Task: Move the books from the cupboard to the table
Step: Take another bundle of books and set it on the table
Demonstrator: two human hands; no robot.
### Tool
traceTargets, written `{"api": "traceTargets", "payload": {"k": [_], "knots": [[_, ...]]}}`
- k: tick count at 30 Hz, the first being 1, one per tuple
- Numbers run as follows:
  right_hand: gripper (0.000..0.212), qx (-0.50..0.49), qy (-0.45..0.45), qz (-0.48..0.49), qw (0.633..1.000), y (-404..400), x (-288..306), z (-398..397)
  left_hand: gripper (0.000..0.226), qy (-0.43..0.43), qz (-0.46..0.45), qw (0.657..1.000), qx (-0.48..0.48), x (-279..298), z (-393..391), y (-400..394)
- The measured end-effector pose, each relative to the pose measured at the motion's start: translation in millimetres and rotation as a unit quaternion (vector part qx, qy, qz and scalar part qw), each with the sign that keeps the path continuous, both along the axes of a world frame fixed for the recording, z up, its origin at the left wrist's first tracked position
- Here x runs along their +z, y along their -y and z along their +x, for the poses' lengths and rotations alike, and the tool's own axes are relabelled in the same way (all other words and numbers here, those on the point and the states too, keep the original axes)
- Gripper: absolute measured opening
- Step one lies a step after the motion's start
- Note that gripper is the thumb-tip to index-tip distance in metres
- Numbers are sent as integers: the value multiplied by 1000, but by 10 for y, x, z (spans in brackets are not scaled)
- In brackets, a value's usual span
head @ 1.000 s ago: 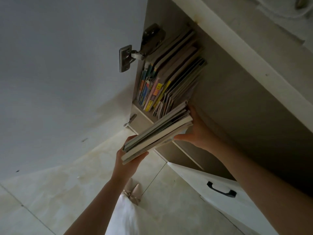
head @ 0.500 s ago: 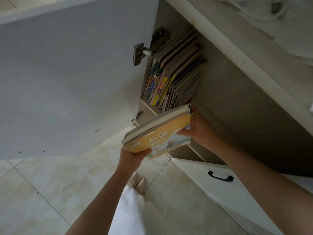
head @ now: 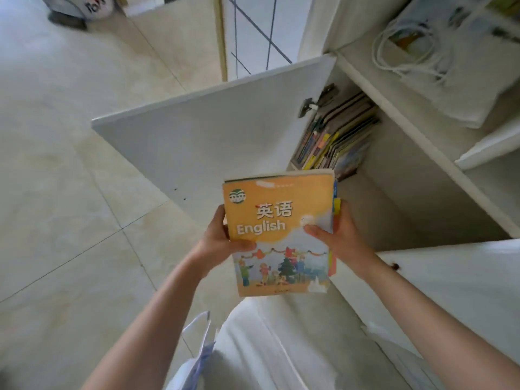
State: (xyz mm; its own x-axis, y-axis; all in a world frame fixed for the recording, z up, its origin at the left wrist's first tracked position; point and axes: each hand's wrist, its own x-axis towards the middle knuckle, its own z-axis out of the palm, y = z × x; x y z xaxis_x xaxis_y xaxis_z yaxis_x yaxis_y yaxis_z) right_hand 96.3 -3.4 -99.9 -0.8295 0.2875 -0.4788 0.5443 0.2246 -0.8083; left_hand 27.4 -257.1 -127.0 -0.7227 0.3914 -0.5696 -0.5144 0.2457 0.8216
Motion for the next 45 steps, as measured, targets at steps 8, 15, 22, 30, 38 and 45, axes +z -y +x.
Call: {"api": "traceTargets", "payload": {"k": [8, 15, 22, 30, 38, 45], "knots": [[59, 37, -76, 11, 996, 1141, 337, 421, 56, 69, 33, 968, 239, 380, 955, 842], [83, 233, -49, 101, 966, 2261, 442, 933, 49, 30, -21, 921, 388, 616, 2133, 1804], [71, 390, -96, 137, 905, 3370, 604, 1230, 95, -65, -173, 873, 452, 773, 3053, 2612], [80, 545, -157, 109, 816, 4450, 757, 1312, 71, -57, -231, 776, 583, 904, 3633, 3134], [78, 681, -164, 32, 713, 5472, 943, 1263, 60, -35, -264, 634, 726, 1094, 3900, 3517], [65, 765, -140, -15, 628, 6248, 1032, 1530, 51, 1, -267, 511, 817, 1091, 4239, 3677]]}}
